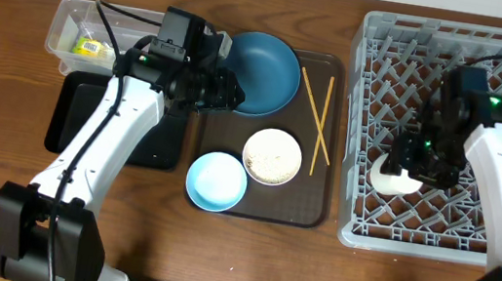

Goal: Sort waste into correct bins and load items into the dishwasher rack
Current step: 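Lower the white cup into the dish rack with the right gripper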

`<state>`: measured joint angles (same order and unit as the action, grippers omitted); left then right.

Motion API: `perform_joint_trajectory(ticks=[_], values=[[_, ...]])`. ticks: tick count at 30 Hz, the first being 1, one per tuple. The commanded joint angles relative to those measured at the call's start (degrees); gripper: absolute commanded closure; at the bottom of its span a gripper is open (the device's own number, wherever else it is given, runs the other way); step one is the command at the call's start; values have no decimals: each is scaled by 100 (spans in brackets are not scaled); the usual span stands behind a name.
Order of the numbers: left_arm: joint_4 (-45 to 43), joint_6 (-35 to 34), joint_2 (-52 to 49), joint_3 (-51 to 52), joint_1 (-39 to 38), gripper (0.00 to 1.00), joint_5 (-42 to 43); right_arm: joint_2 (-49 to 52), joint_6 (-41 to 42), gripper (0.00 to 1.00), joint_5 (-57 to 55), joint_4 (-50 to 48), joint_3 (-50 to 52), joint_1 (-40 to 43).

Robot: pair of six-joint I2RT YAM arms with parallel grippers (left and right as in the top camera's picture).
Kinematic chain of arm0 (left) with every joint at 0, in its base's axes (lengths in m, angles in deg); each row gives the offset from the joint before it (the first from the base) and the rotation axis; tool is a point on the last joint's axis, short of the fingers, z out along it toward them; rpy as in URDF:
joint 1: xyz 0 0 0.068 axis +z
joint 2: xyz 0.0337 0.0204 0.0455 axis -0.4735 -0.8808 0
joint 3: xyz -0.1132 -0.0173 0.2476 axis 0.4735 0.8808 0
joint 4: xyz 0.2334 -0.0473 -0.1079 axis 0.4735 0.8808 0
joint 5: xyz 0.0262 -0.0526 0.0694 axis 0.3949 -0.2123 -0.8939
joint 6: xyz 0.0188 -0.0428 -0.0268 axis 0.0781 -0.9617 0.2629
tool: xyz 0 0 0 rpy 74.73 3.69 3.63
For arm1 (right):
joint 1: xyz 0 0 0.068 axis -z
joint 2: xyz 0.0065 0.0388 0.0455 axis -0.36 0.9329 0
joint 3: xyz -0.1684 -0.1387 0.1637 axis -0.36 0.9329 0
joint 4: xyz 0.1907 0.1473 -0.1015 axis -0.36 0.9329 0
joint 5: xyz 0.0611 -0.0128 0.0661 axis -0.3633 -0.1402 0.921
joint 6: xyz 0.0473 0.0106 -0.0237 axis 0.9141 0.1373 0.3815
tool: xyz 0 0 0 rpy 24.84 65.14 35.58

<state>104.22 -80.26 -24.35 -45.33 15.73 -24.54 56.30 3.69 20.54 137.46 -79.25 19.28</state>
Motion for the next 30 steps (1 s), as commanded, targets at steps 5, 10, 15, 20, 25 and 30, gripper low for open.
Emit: perform_joint_trajectory(ticks=[5,10,15,20,25,30], values=[[42,120,72,-142,-7,64,-72,393,-68,52,-59,-131,-76,-199],[68,120,72,-142,-7,64,-72,542,-70,42,-61,-166,-76,-223],[111,125,72,-142,-7,64,-72,557,-72,30,-61,-168,-76,-223],[138,146,72,-142,-7,64,-72,555,-70,25,-59,-186,-79,-223],[142,162,72,-142,-7,64,-70,538,-72,23,-57,-195,-146,-223],[142,162,72,-142,-9,64,-72,509,-85,22,-59,35,-667,-223]])
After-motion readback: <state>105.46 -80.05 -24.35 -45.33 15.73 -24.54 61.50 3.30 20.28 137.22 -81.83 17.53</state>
